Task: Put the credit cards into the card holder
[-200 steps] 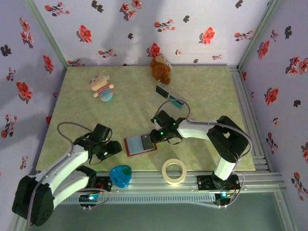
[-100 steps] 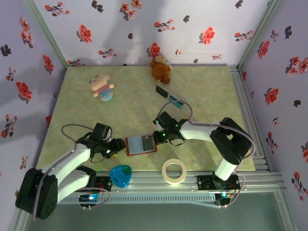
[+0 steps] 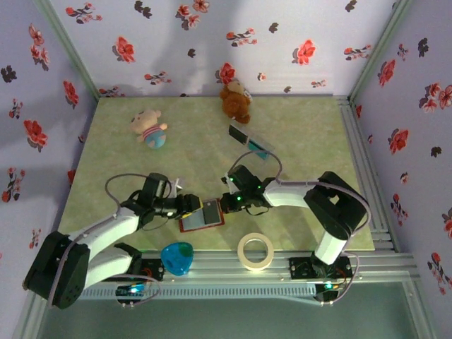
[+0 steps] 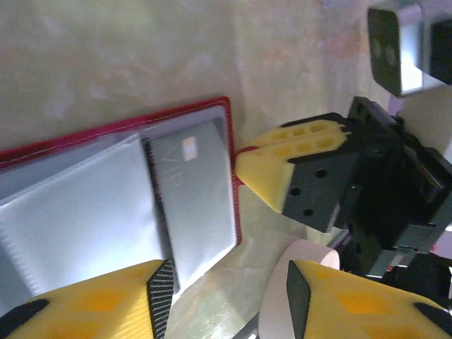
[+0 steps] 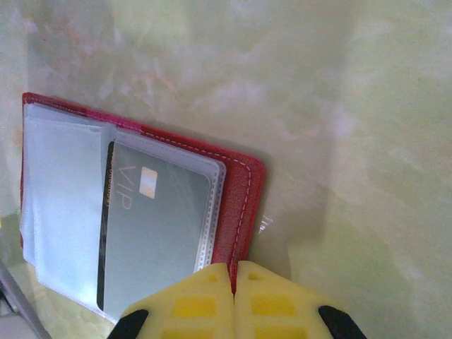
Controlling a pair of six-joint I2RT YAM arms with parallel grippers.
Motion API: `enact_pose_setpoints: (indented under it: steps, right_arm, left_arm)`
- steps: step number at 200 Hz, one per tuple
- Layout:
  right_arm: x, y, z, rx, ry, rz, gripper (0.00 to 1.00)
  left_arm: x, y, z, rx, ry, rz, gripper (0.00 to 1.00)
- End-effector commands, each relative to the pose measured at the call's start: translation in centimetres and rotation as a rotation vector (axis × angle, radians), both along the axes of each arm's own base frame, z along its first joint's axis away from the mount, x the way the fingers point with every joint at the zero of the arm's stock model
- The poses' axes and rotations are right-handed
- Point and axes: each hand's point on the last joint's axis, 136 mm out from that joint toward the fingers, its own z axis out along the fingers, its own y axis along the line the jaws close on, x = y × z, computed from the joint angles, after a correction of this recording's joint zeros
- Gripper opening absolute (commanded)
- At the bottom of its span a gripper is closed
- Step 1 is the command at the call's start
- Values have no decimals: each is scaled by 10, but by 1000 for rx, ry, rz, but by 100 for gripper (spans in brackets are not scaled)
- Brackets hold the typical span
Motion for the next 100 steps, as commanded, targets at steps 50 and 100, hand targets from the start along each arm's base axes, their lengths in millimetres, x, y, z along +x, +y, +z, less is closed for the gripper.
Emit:
enact_pose_setpoints:
  steps: [50, 100]
  right_arm:
    - [-3, -14, -7, -51, -5, -14, 0]
    - [-4, -11, -9, -35, 9, 5, 0]
  left_arm:
    - [-7, 74, -25, 379, 160, 195, 59]
    - [1, 63, -43, 338, 176, 173, 61]
